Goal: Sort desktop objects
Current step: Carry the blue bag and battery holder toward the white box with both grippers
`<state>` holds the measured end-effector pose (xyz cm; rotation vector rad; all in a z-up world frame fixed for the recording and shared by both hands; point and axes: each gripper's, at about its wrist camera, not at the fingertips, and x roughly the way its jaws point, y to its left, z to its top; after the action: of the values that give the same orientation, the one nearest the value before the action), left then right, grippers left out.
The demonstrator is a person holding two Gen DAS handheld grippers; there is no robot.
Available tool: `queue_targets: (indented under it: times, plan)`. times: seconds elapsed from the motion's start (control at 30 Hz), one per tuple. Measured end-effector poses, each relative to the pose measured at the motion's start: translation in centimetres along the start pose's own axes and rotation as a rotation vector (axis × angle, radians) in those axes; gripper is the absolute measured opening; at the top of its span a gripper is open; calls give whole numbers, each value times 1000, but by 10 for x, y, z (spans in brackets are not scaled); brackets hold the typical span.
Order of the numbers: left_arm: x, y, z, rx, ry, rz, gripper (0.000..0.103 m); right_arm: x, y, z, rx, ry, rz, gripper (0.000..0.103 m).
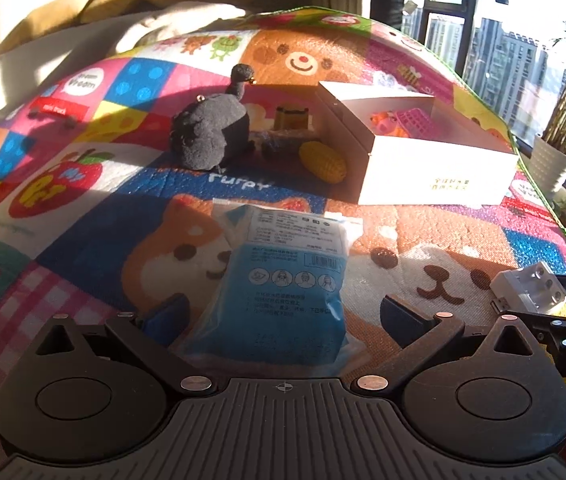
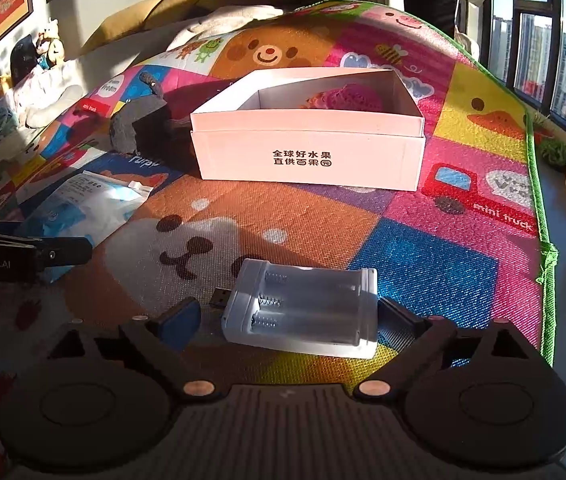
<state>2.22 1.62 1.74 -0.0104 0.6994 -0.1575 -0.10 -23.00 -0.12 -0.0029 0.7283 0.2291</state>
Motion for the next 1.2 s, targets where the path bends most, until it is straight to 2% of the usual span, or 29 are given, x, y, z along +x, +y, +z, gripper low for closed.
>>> queue_targets:
  times: [0.13,0.33,0.5,0.53,0.63,0.7,0.87,1.07,1.2]
  plan:
    - [2,-10,8,47,-23,-26,103,1,1,0,-4,4,3,98]
    - [7,-16,7,77,-14,-44,103,1,1,0,-5,5,-2,98]
    - [-6,-11,3,38,7,-173,103,1,1,0,-4,7,-6,100]
    - [-8,-11,3,37,0,-172,103,1,1,0,-2,7,-6,100]
    - [-8,-16,5,67,-27,-104,103,1,1,0,-2,7,-6,100]
    - [-1,-18,9,72,-5,-47,103,1,1,0,-1,8,-5,101]
    - [14,-24,12,55,29,-23,103,2,1,1,7,7,-12,102]
    - [19,-16,14,117,40,43,103,2,0,1,18,8,-32,103]
    - [12,1,12,109,46,27,103,7,6,2,-14,28,-65,103]
